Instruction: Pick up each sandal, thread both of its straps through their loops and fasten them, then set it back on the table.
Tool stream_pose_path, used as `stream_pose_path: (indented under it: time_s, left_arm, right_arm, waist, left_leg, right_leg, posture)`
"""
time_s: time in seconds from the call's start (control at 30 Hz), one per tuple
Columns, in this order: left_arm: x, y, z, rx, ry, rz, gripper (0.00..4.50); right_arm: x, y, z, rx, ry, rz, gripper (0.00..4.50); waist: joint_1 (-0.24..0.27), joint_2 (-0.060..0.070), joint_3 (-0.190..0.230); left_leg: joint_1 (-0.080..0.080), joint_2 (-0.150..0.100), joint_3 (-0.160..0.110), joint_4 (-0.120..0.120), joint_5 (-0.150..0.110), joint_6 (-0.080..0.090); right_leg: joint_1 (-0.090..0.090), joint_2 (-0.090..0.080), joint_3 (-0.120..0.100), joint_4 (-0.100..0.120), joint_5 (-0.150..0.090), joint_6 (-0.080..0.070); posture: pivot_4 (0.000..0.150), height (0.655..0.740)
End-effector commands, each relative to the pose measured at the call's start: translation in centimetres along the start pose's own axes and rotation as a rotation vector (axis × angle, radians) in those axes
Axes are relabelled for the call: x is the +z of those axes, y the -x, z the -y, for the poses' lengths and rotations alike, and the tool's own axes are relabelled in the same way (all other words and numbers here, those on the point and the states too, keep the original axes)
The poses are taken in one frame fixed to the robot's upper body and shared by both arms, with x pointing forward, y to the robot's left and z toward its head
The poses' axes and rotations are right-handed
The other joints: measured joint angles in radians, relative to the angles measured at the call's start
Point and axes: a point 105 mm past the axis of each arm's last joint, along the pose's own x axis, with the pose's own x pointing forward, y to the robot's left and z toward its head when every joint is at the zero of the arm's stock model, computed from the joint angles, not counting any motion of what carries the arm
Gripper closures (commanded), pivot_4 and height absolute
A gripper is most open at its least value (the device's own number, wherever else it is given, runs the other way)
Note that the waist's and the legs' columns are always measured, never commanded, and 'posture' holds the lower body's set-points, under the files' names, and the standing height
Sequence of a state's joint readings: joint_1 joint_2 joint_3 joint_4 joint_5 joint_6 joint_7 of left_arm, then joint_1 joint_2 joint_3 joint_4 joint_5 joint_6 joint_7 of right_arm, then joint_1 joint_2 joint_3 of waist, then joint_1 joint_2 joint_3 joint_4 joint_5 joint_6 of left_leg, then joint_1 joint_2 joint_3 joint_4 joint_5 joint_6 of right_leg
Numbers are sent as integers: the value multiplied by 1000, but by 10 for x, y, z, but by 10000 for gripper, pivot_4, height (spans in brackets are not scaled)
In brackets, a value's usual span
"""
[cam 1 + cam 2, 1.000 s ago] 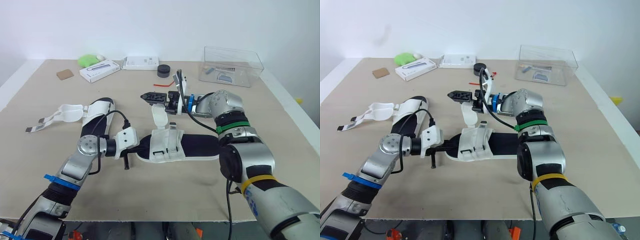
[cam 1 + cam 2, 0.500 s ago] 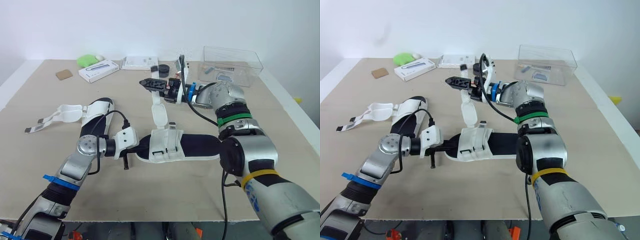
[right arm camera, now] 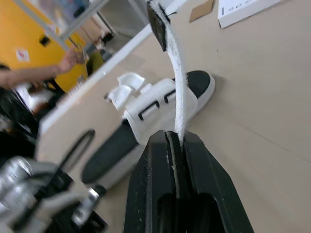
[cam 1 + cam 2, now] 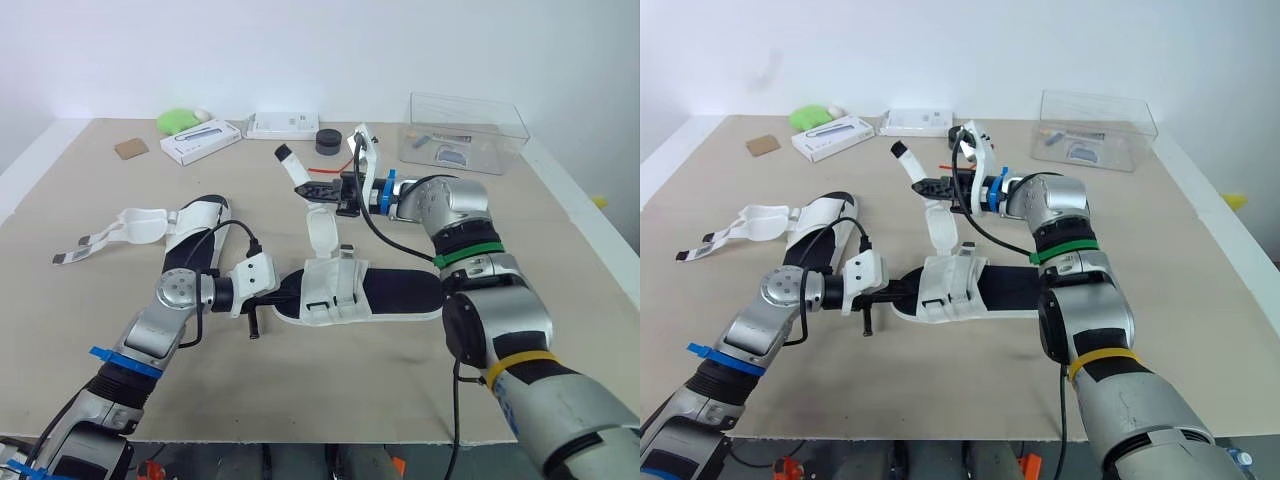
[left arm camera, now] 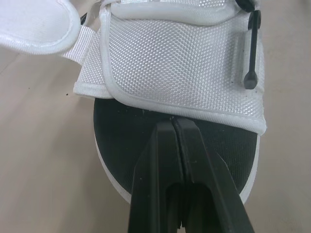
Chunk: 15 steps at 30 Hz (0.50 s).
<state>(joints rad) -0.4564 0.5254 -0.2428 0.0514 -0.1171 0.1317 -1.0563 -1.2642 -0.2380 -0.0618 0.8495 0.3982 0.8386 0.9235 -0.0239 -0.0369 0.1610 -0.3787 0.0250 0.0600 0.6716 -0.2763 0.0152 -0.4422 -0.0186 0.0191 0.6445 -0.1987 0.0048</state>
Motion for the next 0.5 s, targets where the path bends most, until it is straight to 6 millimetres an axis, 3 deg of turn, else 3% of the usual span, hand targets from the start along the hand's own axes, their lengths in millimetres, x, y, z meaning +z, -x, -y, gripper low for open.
stream_pose_path:
  time_s: [0.03, 0.1, 0.2, 0.27, 0.33, 0.43, 0.5]
  left_arm:
    - [-16, 0, 7, -17, 41, -61, 45000]
    - [-17, 1, 7, -16, 42, -62, 45000]
    - [-16, 1, 6, -14, 46, -58, 45000]
    - [-15, 1, 5, -10, 50, -52, 45000]
    - [-15, 0, 4, -9, 53, -48, 45000]
    - [-13, -2, 4, -11, 56, -40, 45000]
    - [-11, -4, 3, -12, 56, -35, 45000]
  right_arm:
    - [8, 12, -38, 77, 722, 117, 44626]
    - [0, 15, -52, 114, 925, 148, 44626]
    - [-25, 25, -97, 263, 1263, 286, 44626]
    - [-37, 34, -114, 331, 1433, 343, 44626]
    - [-49, 38, -117, 379, 1545, 336, 44626]
    - [-84, 42, -110, 517, 1817, 176, 44626]
    - [-95, 44, -108, 571, 1884, 140, 44626]
  waist:
    - [0, 0, 0]
    - [0, 0, 0]
    - [0, 0, 0]
    - [0, 0, 0]
    - [-1, 1, 0]
    - [1, 0, 1]
    - [1, 0, 1]
  left_leg:
    - [0, 0, 0, 0, 0, 0]
    - [-1, 0, -2, 0, 0, 0]
    - [-1, -1, -2, 0, 0, 0]
    - [-1, -1, -4, 0, 0, -1]
    - [-1, -1, -3, 0, 0, -1]
    - [-1, -1, -2, 1, 0, -1]
    - [0, -1, -3, 2, 0, -2]
  right_leg:
    - [0, 0, 0, 0, 0, 0]
    - [0, 0, -1, 0, 0, 1]
    - [0, 1, -1, 0, -1, 1]
    - [0, 1, -2, 0, -1, 2]
    - [0, 1, -2, 0, -1, 2]
    - [0, 1, -2, 0, -1, 1]
    - [1, 1, -2, 0, -1, 1]
  posture:
    - [1500, 7400]
    - [1500, 7400]
    - [1500, 7400]
    - [1500, 7400]
    - [1500, 7400]
    - [1500, 7400]
    - [1500, 7400]
